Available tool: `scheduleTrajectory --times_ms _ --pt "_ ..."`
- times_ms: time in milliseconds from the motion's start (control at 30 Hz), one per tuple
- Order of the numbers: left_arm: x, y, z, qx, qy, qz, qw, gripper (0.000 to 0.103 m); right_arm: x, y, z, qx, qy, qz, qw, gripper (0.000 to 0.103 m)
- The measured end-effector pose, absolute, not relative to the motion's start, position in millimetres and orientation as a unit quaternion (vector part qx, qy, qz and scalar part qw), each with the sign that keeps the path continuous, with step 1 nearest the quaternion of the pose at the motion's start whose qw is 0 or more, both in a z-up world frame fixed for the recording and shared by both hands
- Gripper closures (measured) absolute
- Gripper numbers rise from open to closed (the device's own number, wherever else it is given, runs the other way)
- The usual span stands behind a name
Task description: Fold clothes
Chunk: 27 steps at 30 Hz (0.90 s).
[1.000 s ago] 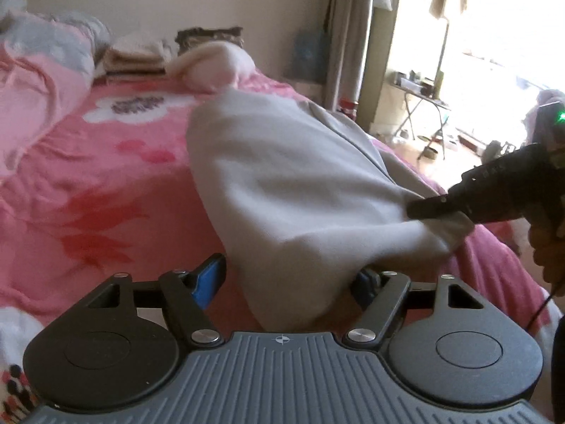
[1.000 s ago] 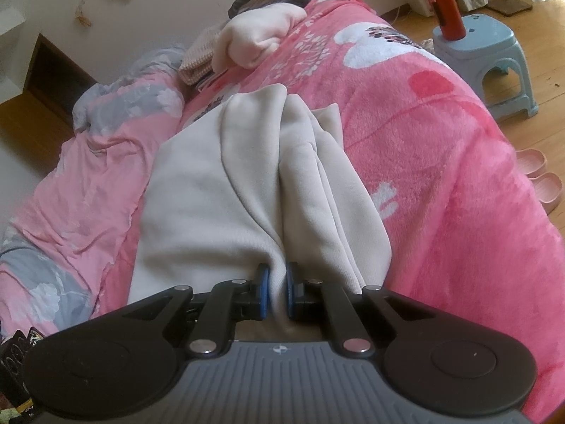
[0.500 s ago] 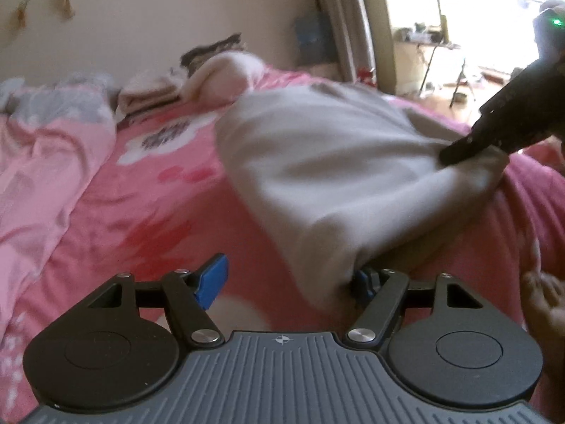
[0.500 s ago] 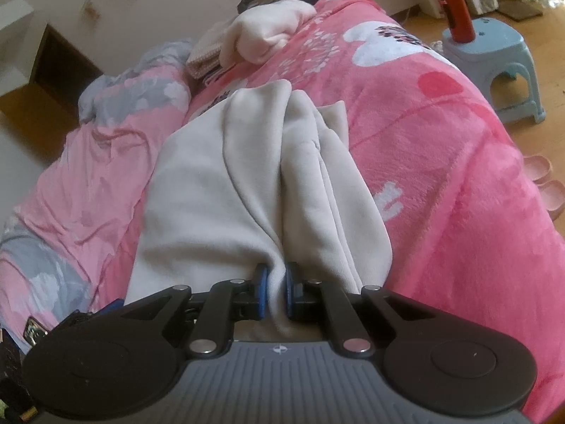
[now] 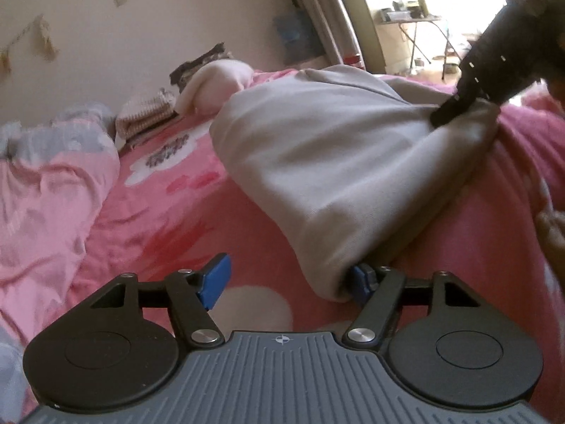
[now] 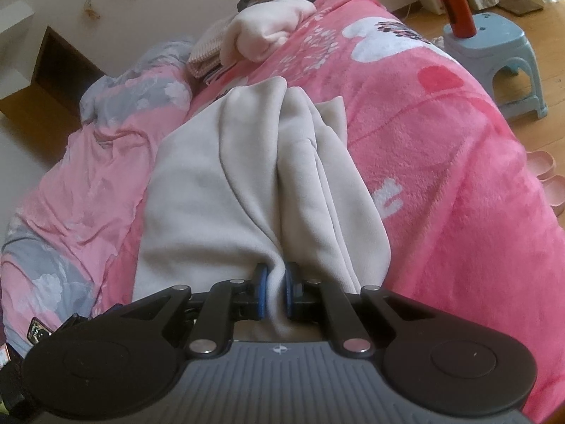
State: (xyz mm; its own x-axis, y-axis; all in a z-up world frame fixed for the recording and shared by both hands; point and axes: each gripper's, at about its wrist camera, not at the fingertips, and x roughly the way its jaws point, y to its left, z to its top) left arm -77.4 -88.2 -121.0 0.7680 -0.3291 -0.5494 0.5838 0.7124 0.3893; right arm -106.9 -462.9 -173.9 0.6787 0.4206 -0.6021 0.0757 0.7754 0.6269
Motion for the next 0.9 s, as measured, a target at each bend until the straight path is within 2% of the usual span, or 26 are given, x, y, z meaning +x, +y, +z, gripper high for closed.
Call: scheduleTrajectory --times_ms 233,467,533,567,600,667,767,900 --pt "-82 -105 -127 0.304 0.204 -0.270 0.891 0.033 -107 -465 -176 0.327 0.386 0.097 0.857 0.097" --pt "-74 -83 -125 0.277 0.246 -0.268 0.889 0.024 -107 -465 -176 0.329 0.386 0.098 0.856 0.097" --pt "-77 -87 -121 0.261 0.243 -0.272 0.894 0.028 -107 -465 -176 0.331 0.386 0.098 0.855 0.097" --pt "-79 -89 -118 0.253 0.241 -0.281 0.894 0.034 -107 -466 -177 0.333 0.386 0.098 0.855 0.097" --pt "-81 -92 -118 0.257 0.234 -0.289 0.892 0.034 -108 -466 -177 0.334 0.386 0.098 0.854 0.097" --pt "-83 -95 -124 0.284 0.232 -0.283 0.886 0.031 -108 -466 -177 0.337 0.385 0.098 0.853 0.097" --pt "-69 -75 -123 0.237 0.271 -0.285 0.888 0.026 -107 -466 -176 0.334 0.387 0.098 0.854 0.097" --pt "-73 -61 -106 0.221 0.283 -0.307 0.881 0.027 -108 -466 -177 0.338 0.385 0.097 0.854 0.097"
